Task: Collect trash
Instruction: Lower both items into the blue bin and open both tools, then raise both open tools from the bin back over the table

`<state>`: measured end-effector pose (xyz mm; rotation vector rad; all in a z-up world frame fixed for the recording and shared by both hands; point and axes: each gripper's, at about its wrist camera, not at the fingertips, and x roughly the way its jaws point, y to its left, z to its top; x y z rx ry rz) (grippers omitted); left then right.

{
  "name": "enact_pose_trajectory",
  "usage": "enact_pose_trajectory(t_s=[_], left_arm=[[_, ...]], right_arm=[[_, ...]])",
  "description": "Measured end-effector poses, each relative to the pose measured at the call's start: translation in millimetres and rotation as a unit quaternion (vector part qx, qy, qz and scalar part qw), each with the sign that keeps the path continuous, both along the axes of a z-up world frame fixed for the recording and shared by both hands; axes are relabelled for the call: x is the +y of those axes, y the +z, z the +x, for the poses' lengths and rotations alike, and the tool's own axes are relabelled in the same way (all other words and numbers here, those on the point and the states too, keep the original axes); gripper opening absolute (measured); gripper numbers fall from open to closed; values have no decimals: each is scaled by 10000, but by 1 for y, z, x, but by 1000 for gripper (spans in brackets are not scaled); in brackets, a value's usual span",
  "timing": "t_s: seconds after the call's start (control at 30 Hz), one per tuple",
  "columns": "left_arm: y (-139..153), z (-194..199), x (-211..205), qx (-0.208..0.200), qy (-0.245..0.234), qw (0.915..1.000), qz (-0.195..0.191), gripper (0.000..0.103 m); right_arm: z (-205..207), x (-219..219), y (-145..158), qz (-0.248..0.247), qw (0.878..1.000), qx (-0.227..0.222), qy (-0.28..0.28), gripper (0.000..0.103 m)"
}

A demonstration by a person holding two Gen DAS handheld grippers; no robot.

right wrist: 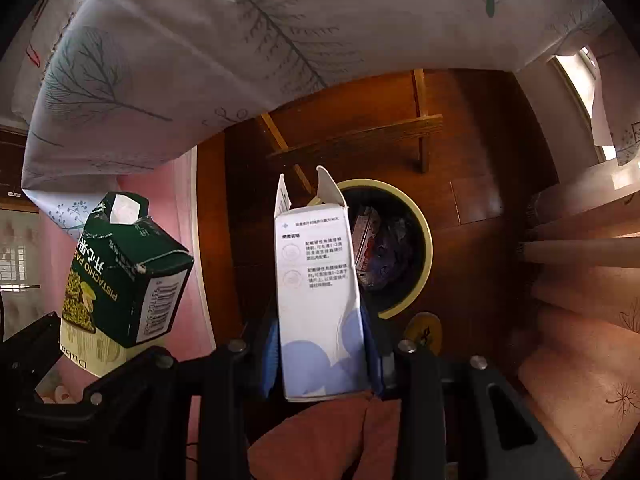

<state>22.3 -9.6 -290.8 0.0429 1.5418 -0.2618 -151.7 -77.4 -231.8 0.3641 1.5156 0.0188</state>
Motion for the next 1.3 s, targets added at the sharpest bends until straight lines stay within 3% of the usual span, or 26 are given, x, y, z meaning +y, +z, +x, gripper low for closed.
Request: enact_pose_trajectory(t_s=[0.2, 0.37, 0.5, 0.57, 0.63, 0.93, 1.3], left_arm=[[-82, 11, -19, 270, 124, 9995, 45, 67], [-122, 20, -25, 249, 228, 9994, 69, 75], [-134, 29, -24, 224, 418, 9989, 66, 82], [-138, 31, -20, 279, 492, 9984, 62, 90], [-139, 31, -16, 237, 550, 9981, 159, 101], [-113, 23, -13, 17, 654, 9975, 275, 102], [-25, 14, -12, -446, 729, 9959, 313, 102]], right_arm=[[-2, -17, -81, -39, 9993, 338, -157, 37], [-2, -33, -125, 40, 9983, 434, -400, 39], [4, -40, -137, 164, 9985, 334, -397, 63], [9, -44, -138, 184, 9988, 266, -366, 64], [10, -46, -133, 180, 9990, 198, -360, 64], [4, -51, -100, 192, 9992, -19, -337, 65], [-1, -43, -21, 99, 9996, -243, -120, 65]])
